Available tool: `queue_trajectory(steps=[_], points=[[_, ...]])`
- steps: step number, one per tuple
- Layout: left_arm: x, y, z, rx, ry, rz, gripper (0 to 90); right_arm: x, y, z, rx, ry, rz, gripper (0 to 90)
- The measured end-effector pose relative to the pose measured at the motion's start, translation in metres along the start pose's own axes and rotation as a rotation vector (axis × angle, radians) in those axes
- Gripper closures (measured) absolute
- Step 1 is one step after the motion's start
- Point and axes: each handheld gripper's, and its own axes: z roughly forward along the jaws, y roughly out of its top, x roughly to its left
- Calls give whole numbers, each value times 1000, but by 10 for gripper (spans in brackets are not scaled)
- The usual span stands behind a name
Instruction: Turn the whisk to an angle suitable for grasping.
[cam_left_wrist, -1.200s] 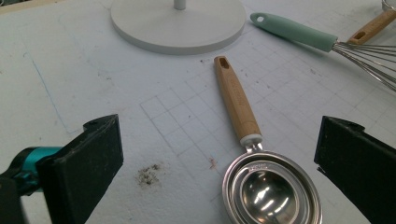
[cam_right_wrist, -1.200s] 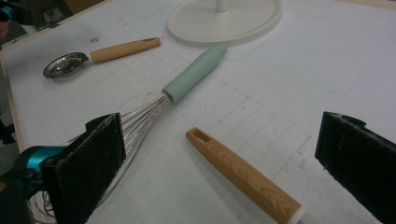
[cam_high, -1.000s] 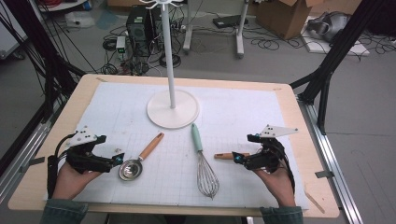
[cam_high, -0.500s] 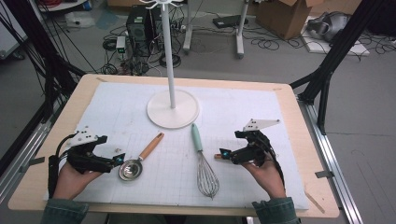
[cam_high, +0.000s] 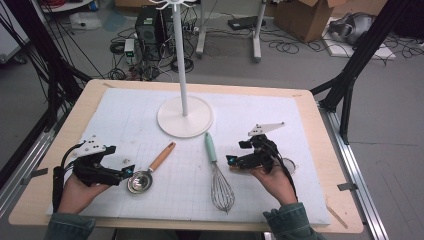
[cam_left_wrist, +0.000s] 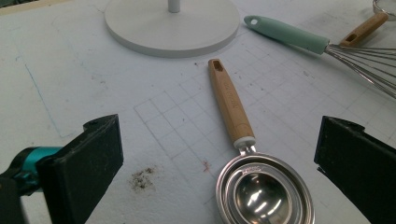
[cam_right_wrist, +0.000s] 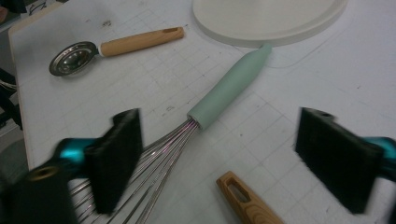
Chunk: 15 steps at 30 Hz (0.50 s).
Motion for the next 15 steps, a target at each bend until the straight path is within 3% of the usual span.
queue_trajectory(steps=[7, 15], points=[[1, 0, -1, -1, 1, 0, 17, -3, 6, 13, 40, -5, 15, 157], [1, 0, -1, -2, -3, 1, 17, -2, 15, 29, 106, -6, 21, 212]])
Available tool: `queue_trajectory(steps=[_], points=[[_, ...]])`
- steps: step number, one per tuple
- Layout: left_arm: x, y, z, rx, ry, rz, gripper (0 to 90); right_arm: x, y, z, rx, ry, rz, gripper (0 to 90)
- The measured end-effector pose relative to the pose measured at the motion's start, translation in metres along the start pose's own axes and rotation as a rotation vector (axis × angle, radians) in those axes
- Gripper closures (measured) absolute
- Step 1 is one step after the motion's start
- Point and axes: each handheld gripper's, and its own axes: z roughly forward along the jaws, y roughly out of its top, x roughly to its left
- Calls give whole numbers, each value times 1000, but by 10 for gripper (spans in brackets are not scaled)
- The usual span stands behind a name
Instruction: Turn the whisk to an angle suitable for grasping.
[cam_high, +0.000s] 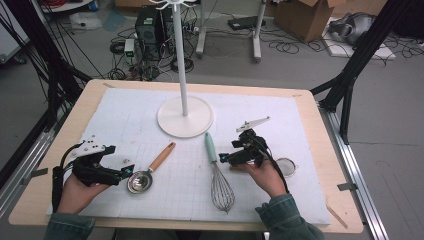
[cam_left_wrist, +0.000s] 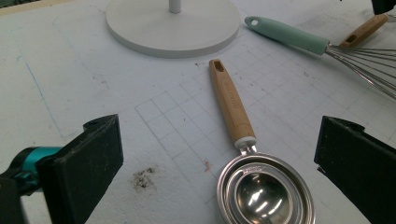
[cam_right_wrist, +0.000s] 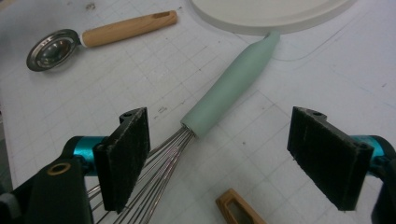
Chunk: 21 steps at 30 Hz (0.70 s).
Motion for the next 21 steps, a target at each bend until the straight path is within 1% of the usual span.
queue_trajectory(steps=[2, 4, 6, 8, 10, 13, 14, 16, 18, 19, 21], points=[[0, 0, 0, -2, 1, 0, 18, 1, 4, 6, 19, 2, 5, 251], [0, 0, 0, -4, 2, -3, 17, 1, 5, 9, 27, 3, 10, 258], [1, 0, 0, -4, 1, -1, 17, 1, 6, 17, 58, 3, 21, 287], [1, -1, 0, -3, 0, -1, 17, 1, 7, 19, 67, 3, 25, 298], [1, -1, 0, -4, 1, -5, 17, 3, 9, 28, 96, 0, 26, 337], [1, 0, 0, -4, 1, -2, 17, 4, 10, 33, 112, 3, 37, 361], [1, 0, 0, -6, 1, -4, 17, 3, 11, 38, 127, 1, 36, 383], [1, 0, 0, -5, 1, -2, 17, 3, 11, 44, 142, 6, 41, 396], [1, -1, 0, -3, 0, -3, 17, 3, 11, 46, 148, 3, 46, 405], [1, -1, 0, -4, 1, -5, 17, 3, 12, 51, 160, 2, 45, 414], [1, -1, 0, -2, -1, -2, 17, 4, 13, 53, 169, -1, 51, 417]])
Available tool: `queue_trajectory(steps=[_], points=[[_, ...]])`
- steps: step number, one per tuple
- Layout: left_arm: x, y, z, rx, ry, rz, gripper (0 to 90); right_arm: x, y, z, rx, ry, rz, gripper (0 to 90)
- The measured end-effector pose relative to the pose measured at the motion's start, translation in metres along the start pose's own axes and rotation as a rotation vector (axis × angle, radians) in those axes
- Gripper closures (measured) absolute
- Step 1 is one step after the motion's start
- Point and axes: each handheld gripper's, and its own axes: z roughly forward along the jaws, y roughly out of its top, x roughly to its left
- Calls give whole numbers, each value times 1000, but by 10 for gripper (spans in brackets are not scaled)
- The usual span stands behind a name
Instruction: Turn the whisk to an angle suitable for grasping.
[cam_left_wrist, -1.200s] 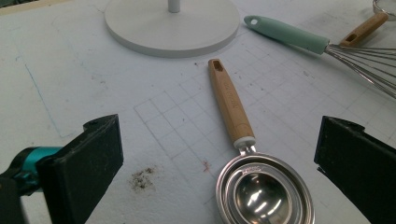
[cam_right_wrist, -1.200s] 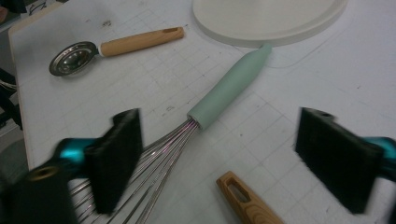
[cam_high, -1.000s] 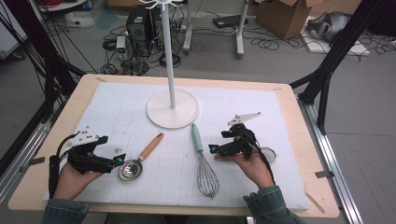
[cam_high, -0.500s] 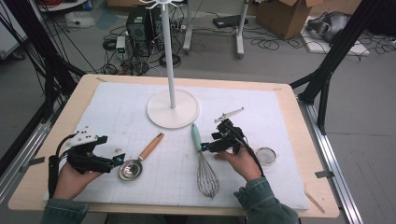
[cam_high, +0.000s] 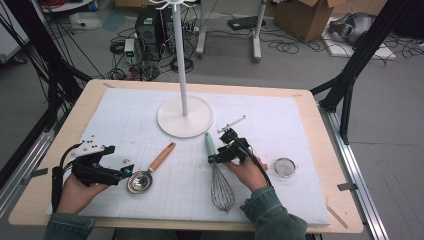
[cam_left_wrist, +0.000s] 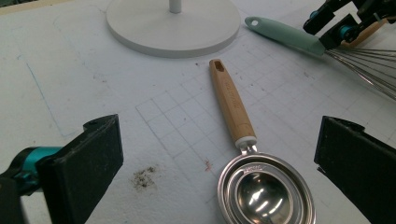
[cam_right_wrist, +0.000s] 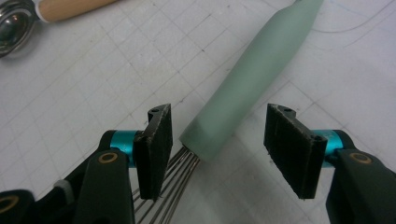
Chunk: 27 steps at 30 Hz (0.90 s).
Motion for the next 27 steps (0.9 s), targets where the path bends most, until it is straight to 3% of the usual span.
queue_trajectory(steps=[8, 22, 27], points=[[0, 0, -1, -3, 0, -1, 17, 2, 2, 11, 48, -15, 15, 474], [0, 1, -1, -3, -2, 2, 17, 4, 3, 13, 64, -24, 16, 491], [0, 1, -1, -6, 1, 2, 17, 4, 3, 12, 77, -7, 25, 513]])
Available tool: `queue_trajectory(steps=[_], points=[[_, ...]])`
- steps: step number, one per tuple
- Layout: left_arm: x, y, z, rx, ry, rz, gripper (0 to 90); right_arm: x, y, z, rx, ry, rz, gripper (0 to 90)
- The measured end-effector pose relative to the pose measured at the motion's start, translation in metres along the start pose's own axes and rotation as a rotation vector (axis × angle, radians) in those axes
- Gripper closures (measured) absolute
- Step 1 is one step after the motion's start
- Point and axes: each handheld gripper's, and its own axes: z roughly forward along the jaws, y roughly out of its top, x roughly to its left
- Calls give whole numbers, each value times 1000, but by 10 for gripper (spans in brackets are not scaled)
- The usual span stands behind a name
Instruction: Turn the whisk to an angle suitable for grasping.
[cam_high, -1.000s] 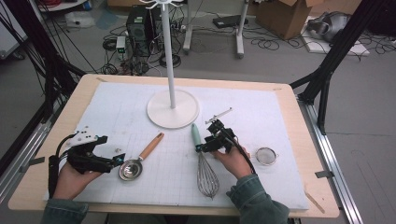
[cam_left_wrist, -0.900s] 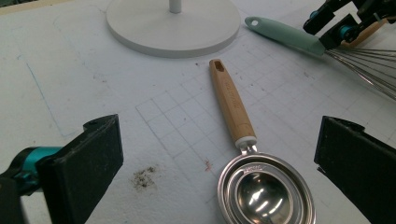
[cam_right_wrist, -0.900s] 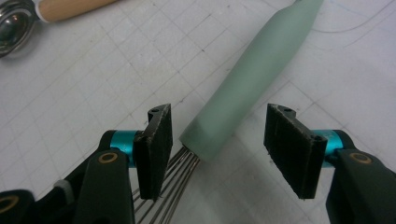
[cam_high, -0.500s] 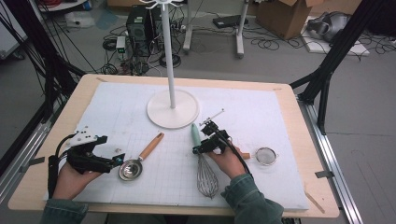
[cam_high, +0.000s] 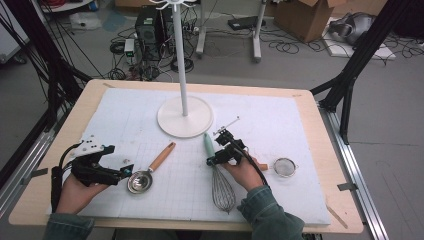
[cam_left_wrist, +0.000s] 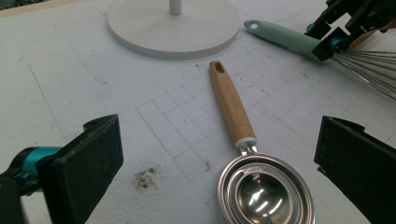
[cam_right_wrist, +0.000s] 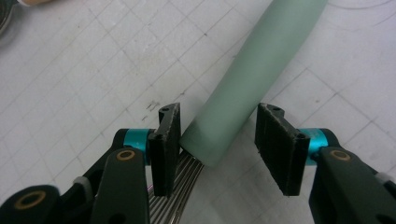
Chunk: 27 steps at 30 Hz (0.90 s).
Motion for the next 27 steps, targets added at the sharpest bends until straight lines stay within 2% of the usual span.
queue_trajectory(steps=[9, 13, 15, 18, 21, 22, 23, 25, 27], points=[[0, 0, 0, -2, 1, 2, 18, 7, 1, 1, 37, 33, -34, 538], [0, 1, -1, -2, 1, 1, 17, 12, 3, 3, 68, 69, -56, 560], [0, 1, -1, -6, 0, 2, 18, 13, 4, 3, 75, 68, -62, 561], [0, 1, -1, -5, 0, 4, 18, 17, 6, 5, 93, 60, -73, 565], [-1, 1, -1, -6, 2, 4, 17, 22, 8, 7, 109, 32, -78, 559], [-1, 1, -1, -3, -2, 3, 17, 26, 9, 8, 112, 2, -83, 560], [-1, 1, 0, -3, 0, 3, 17, 26, 9, 8, 112, 2, -83, 560], [-2, 1, 1, -2, -2, 5, 17, 30, 10, 9, 118, -32, -76, 577], [-3, 1, 2, -2, -6, 4, 17, 30, 10, 9, 117, -32, -69, 587]])
